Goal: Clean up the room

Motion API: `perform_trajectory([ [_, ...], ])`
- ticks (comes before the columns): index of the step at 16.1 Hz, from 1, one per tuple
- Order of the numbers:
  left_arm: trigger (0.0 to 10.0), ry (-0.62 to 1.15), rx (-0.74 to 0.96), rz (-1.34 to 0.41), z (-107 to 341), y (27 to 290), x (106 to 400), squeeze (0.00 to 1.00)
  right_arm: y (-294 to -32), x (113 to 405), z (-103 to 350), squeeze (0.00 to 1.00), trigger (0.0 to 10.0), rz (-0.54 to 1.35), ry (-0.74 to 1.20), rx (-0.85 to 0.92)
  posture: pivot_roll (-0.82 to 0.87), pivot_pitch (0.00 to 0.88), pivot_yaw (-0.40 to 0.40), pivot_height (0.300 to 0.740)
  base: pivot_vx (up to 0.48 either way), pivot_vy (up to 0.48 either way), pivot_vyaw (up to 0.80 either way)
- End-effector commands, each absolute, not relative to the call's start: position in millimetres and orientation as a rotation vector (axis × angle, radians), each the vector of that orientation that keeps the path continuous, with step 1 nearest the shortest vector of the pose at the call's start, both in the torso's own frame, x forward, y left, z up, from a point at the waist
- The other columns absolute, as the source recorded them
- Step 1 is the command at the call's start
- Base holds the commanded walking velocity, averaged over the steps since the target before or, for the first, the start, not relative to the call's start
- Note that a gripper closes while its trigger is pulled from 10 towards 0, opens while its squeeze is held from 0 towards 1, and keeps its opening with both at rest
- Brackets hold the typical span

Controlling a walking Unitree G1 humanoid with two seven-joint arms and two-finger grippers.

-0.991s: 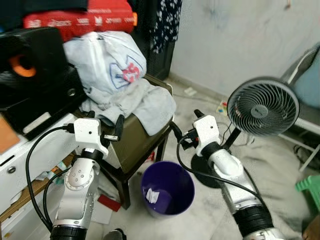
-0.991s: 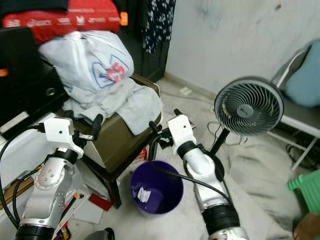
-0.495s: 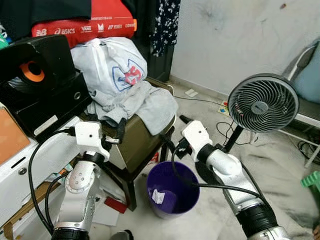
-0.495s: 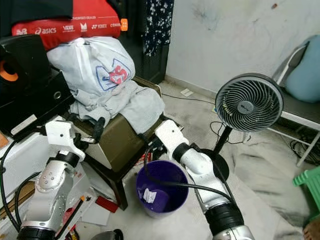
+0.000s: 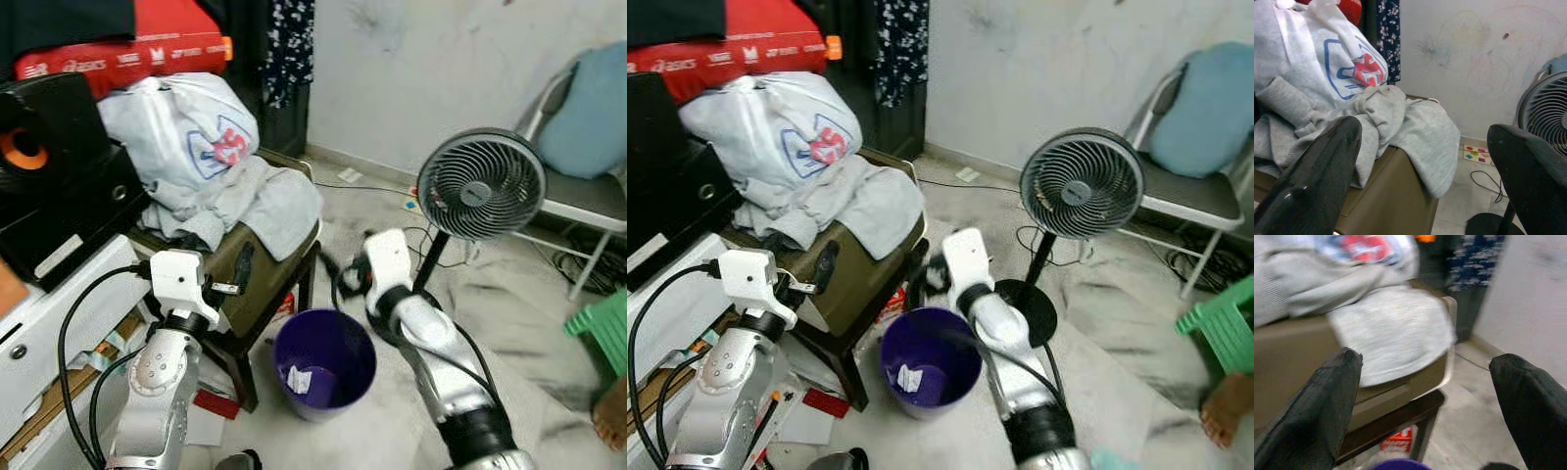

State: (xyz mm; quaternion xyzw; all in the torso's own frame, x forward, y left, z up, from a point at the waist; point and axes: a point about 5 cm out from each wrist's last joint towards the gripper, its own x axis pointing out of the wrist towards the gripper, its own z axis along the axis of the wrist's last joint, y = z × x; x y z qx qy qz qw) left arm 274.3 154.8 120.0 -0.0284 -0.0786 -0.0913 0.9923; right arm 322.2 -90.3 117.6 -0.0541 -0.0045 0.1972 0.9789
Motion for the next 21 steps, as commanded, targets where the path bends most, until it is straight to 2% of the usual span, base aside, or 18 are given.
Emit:
perform_trajectory([
  [1, 10.0, -0.160, -0.044, -0.200, 123, 155, 273, 0.00, -96, 325, 126, 0.00, 10.0, 0.348, -0.045, -0.154, 0.04, 0.123, -0.001, 0.740, 0.000, 0.000, 0.00],
  [2, 10.0, -0.155, -0.039, -0.219, 123, 152, 273, 0.00, -96, 323, 131, 0.00, 10.0, 0.344, -0.088, -0.183, 0.03, 0.136, -0.001, 0.740, 0.000, 0.000, 0.00],
  [4, 10.0, -0.158, -0.046, -0.248, 124, 149, 271, 0.00, -100, 317, 128, 0.00, 10.0, 0.350, -0.055, -0.122, 0.02, 0.148, -0.006, 0.740, 0.000, 0.000, 0.00],
  [7, 10.0, -0.160, -0.049, -0.256, 124, 147, 268, 0.00, -112, 315, 123, 0.00, 10.0, 0.327, -0.029, -0.162, 0.02, 0.160, -0.025, 0.740, 0.174, 0.000, 0.00],
  [12, 10.0, -0.143, -0.036, -0.272, 122, 144, 261, 0.00, -106, 315, 128, 0.00, 10.0, 0.340, -0.050, -0.139, 0.04, 0.171, -0.026, 0.740, 0.269, 0.000, 0.00],
  [21, 10.0, -0.124, -0.023, -0.264, 122, 144, 259, 0.00, -106, 309, 129, 0.00, 10.0, 0.345, -0.060, -0.106, 0.04, 0.192, -0.035, 0.740, 0.000, 0.000, 0.00],
])
